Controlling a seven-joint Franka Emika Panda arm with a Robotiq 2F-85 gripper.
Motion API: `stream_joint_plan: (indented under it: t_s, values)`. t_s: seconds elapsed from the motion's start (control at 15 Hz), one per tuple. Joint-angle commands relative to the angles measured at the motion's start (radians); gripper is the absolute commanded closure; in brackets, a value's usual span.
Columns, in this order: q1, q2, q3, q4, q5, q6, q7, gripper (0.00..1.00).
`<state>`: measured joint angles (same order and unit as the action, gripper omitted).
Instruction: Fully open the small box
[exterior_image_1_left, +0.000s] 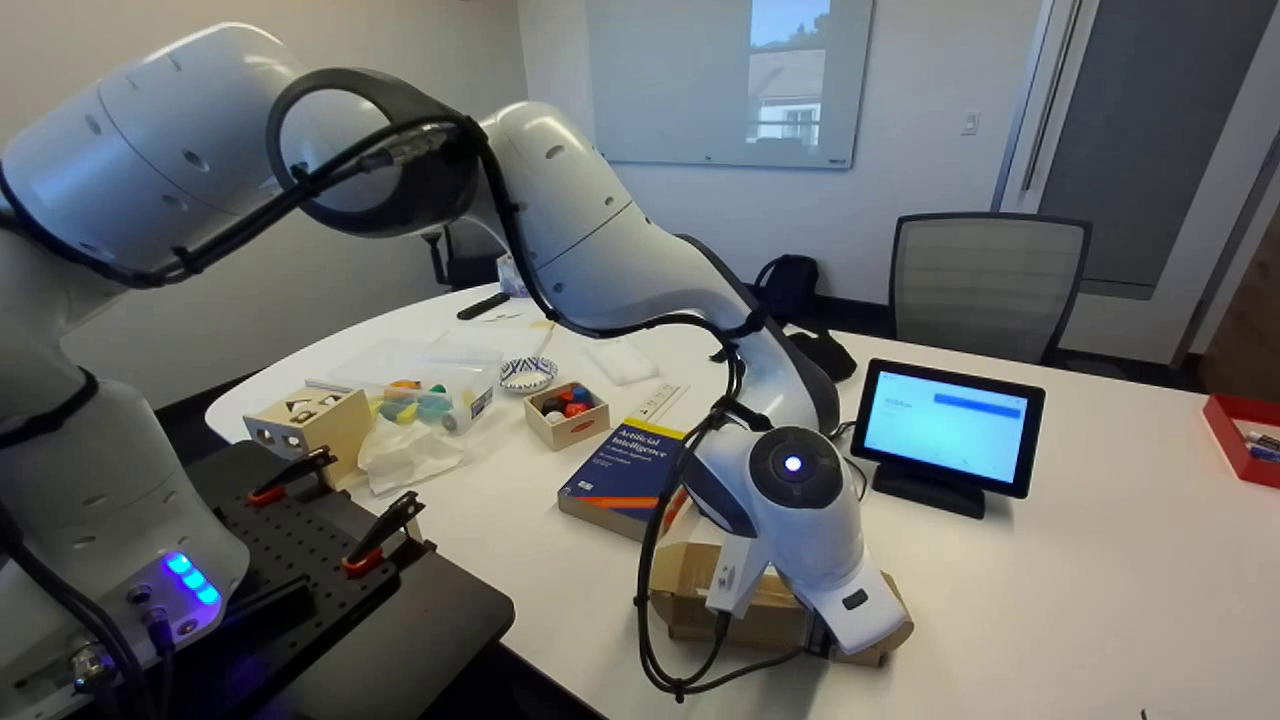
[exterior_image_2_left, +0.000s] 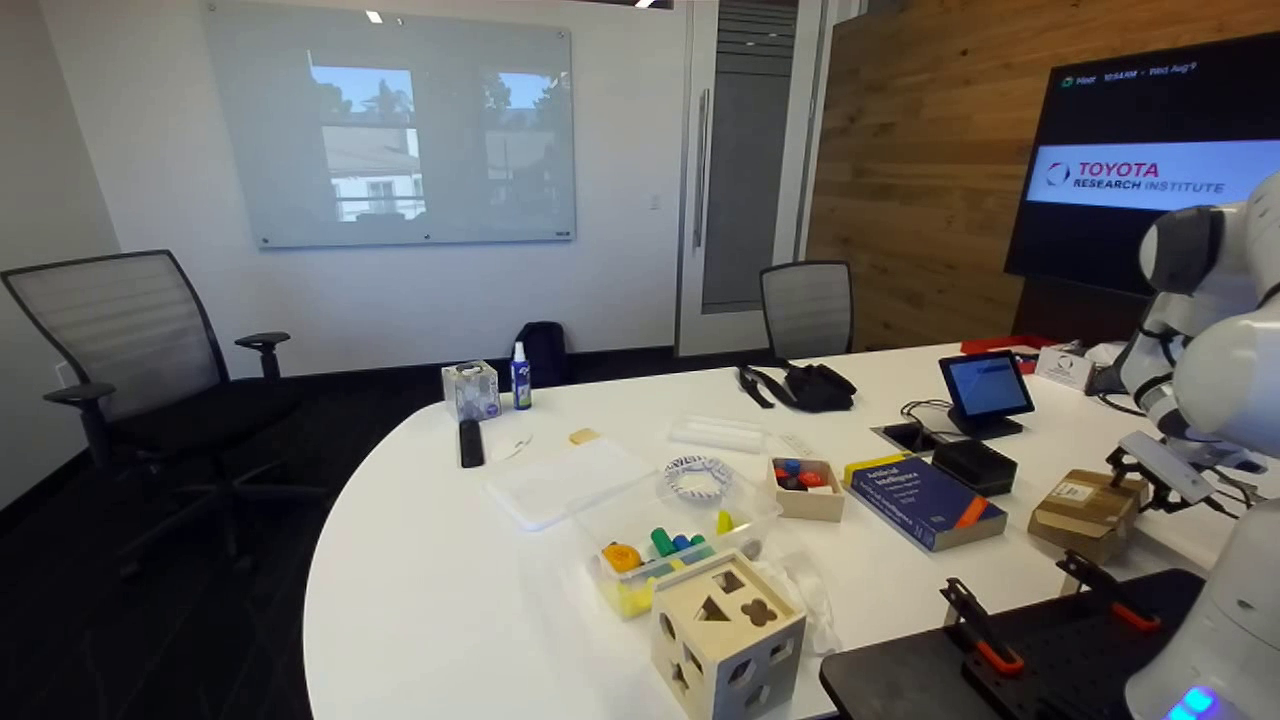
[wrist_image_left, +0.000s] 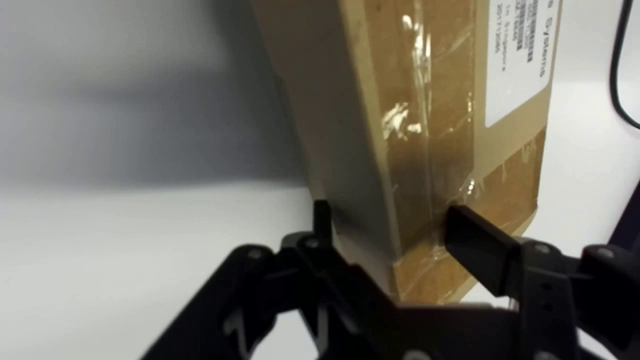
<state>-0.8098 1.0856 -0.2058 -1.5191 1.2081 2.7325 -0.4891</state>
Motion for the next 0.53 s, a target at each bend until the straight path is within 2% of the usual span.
stream_joint_plan:
  t_s: [0.0, 0.13, 0.33, 0.47]
  values:
    - [-0.033, -0.04, 0.057, -0.028, -0.011, 0.017, -0.034, 0.69]
    - [-0.04, -0.078, 0.076, -0.063, -0.01, 0.01, -0.067, 0.75]
    - [-0.047, -0.132, 0.101, -0.114, -0.004, 0.001, -0.119, 0.93]
    - [-0.049, -0.175, 0.113, -0.157, 0.001, -0.008, -0.152, 0.93]
